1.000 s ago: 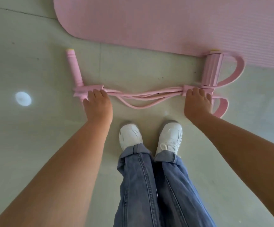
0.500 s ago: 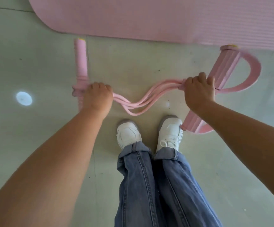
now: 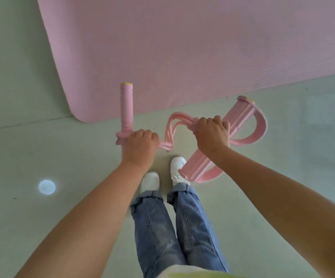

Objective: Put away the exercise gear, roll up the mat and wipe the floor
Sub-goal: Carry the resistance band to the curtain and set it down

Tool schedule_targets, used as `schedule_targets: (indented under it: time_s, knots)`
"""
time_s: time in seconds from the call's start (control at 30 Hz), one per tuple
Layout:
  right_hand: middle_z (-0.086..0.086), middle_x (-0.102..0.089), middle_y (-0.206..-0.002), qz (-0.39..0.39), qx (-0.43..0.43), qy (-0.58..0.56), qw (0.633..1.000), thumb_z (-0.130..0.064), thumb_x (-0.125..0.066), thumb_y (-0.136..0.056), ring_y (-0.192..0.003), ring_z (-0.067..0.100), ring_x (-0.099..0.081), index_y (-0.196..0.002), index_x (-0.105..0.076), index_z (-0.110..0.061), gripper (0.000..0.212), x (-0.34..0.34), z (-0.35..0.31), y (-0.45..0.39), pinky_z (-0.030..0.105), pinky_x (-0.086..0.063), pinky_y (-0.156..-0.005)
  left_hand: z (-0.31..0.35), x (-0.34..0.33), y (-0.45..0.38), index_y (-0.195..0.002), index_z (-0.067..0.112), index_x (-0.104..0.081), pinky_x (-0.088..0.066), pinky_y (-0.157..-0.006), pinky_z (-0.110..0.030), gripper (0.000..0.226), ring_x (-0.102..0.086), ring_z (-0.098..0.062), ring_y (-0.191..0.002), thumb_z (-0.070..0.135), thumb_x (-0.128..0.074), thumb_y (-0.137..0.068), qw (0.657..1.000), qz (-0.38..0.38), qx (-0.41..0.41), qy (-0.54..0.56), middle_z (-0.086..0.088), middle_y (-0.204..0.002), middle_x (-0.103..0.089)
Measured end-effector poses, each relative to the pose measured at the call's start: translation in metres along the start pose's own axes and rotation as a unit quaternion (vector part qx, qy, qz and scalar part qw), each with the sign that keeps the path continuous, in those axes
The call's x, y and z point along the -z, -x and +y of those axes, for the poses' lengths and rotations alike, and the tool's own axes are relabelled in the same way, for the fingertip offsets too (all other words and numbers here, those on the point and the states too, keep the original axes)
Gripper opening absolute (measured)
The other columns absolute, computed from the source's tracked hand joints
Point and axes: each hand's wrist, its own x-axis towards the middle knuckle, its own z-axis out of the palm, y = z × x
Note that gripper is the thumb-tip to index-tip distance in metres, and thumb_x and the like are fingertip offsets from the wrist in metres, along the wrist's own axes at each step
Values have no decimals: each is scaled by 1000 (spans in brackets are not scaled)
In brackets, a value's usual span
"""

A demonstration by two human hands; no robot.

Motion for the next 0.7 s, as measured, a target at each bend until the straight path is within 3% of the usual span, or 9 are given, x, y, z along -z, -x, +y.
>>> schedule_targets:
  time_s: [0.13,0.27,0.4,0.47,0.7]
  knots:
    - [6,-59,-120,52,-28,-39,998,-22,-48,-95,-119,27,-42,-118,-50,-10,27,60,45,41,36,-31,-95,25,64,-17,-57,5,-65,-49,-44,-25,21,-60,-25,-44,-4,-75,-40,994,49,-85,-44,-9,-50,-60]
    - [7,-57,-121,81,-122,-84,986,-24,-47,-95,-119,27,-41,-118,-50,-9,27,96,102,108,37,-30,-95,75,126,-24,-54,6,-63,-49,-43,-23,11,-59,-25,-42,0,-58,-47,980,90,-167,-62,-7,-48,-58]
    - [6,-57,-121,72,-221,-143,962,-26,-44,-96,-120,26,-41,-118,-49,-10,28,100,159,197,36,-27,-97,149,193,-29,-46,9,-61,-39,-34,-18,35,-56,-21,-35,0,-81,-19,965,78,-231,-94,-4,-41,-56]
    - [8,-59,-119,78,-280,-180,940,-27,-43,-96,-118,27,-42,-117,-51,-8,28,100,190,238,37,-27,-98,190,219,-38,-45,11,-60,-39,-34,-17,44,-56,-21,-35,3,-87,-11,956,80,-264,-101,-3,-41,-56]
    - [13,-59,-121,135,-450,-312,826,-31,-47,-95,-122,30,-42,-115,-53,-5,34,104,311,340,40,-28,-102,368,291,-80,-48,8,-60,-44,-37,-19,38,-58,-25,-38,-2,-87,-23,900,70,-411,-130,-7,-44,-57]
